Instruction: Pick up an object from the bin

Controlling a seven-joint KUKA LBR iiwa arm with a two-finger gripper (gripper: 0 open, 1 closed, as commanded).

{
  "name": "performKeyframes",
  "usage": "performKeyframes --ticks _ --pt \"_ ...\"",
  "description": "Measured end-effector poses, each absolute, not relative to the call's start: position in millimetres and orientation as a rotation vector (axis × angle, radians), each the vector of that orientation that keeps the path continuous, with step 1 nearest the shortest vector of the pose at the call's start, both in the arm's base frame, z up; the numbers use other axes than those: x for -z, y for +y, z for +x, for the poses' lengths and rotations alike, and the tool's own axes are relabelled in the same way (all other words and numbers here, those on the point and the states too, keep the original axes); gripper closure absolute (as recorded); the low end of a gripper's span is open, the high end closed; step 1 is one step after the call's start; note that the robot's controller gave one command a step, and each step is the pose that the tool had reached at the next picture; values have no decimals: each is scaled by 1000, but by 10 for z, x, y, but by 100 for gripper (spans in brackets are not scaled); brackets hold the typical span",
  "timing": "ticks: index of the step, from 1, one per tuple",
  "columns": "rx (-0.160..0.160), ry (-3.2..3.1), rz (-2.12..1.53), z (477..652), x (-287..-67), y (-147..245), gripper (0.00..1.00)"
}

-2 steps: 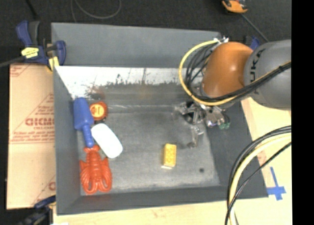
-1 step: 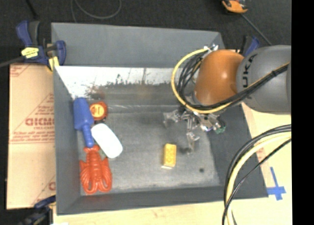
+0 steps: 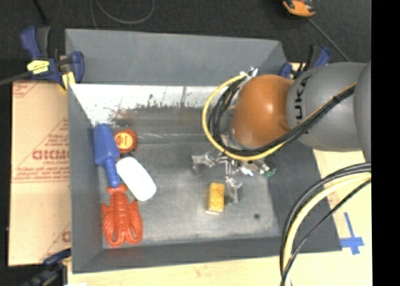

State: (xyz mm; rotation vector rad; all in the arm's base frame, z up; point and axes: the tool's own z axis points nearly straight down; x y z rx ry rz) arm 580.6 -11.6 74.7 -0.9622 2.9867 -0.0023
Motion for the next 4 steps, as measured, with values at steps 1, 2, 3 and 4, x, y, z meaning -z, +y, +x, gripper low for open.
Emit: performKeyframes --ticks 1,2,3,4 --pt "1 2880 -1247 5410 -765 90 100" --pt "2 2879 -1249 5412 -766 91 100" --pt "2 2878 -1249 5412 -766 91 100" --pt "-2 2879 -1258 5230 -2724 -14 100"
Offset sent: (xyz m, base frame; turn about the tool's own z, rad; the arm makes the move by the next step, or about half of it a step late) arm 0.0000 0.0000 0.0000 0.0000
